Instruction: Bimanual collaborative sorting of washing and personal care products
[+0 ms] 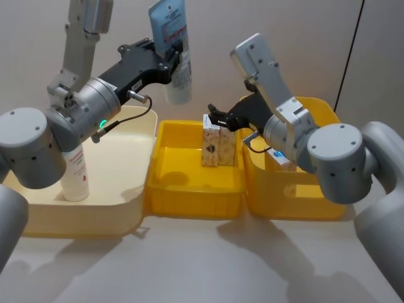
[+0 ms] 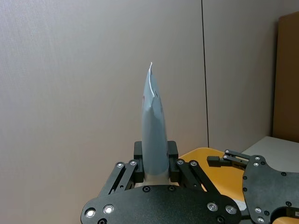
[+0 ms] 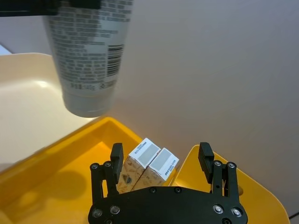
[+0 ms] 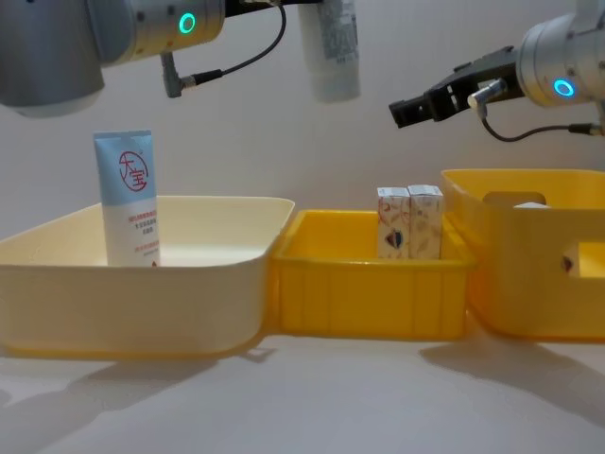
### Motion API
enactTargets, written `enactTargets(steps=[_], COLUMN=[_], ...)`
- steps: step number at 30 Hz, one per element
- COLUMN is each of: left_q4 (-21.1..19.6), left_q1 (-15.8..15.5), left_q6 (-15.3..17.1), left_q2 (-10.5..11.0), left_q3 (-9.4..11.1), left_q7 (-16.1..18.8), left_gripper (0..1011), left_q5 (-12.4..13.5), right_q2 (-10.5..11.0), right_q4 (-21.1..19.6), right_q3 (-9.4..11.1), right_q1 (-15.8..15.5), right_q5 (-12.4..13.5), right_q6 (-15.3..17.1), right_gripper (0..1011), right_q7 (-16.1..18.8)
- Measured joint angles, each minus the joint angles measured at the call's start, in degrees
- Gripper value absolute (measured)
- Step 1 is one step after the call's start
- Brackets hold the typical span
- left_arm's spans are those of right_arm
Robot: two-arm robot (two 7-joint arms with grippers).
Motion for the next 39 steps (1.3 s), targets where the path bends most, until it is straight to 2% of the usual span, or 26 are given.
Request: enactTargets(steps=[8, 15, 18, 25, 31, 39], left_q4=[0.4, 0.4, 0.1, -0.5, -0.6, -0.6], left_q1=[-0.1, 0.0, 0.2, 0.6, 0.7, 0.8], left_q6=[0.0, 0.2, 0.4, 0.7, 0.8, 0.8], left_q2=[-0.3, -0.5, -0.5, -0.4, -0.5, -0.5], left_q3=[0.3, 0.5, 0.6, 0.7, 0.7, 0.8], left_q7=[-0.1, -0.1, 0.0, 0.3, 0.4, 0.5], left_gripper=[288, 286, 286, 286, 286, 286], left_q5=[-0.5, -0.9, -1.1, -1.3, -1.4, -1.5], right_q2=[0.1, -1.8, -2.9, -4.0, -3.8, -2.2], right_q4=[-0.2, -0.1, 0.2, 0.7, 1.2, 1.7], right_q3=[-0.2, 1.1, 1.8, 2.2, 1.2, -1.6], right_q1=[0.0, 0.1, 0.7, 1.9, 3.7, 6.4], right_q5=[0.0, 1.5, 2.8, 4.5, 5.2, 5.1], right_q6=[-0.2, 1.4, 2.5, 5.2, 8.5, 12.9], right_gripper=[1001, 1001, 1001, 1001, 1001, 1001], right_q7=[1.6, 2.0, 2.9, 5.3, 8.5, 13.9])
